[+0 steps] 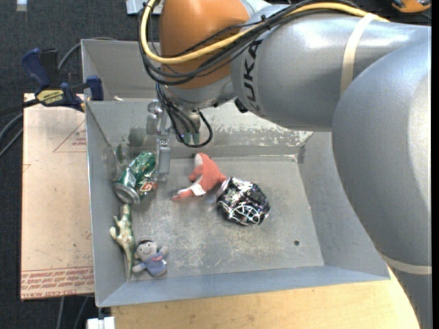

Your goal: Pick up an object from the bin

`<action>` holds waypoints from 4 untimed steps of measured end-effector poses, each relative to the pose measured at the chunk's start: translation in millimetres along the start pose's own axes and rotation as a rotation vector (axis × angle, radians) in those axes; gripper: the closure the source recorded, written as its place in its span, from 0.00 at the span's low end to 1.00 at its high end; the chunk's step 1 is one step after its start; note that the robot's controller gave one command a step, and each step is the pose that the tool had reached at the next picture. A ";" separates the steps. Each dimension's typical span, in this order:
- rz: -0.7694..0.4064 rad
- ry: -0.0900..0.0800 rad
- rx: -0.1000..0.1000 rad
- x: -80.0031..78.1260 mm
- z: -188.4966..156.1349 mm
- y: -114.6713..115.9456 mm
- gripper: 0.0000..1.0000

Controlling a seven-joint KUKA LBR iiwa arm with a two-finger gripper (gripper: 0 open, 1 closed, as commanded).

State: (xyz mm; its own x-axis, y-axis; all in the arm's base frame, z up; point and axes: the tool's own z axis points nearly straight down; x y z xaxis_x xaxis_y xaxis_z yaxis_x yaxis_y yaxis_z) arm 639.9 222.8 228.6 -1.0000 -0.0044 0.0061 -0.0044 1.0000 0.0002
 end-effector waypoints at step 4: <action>-0.168 0.000 0.002 34.9 111.1 11.3 0.00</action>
Offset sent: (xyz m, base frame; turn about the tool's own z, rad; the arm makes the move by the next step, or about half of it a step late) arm -0.0387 0.0006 0.0381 -0.3312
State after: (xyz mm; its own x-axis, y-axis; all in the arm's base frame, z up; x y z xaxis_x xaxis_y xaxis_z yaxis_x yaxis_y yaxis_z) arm 604.3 234.0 117.8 -0.9851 -0.1717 0.0060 -0.1717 0.9851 -0.0005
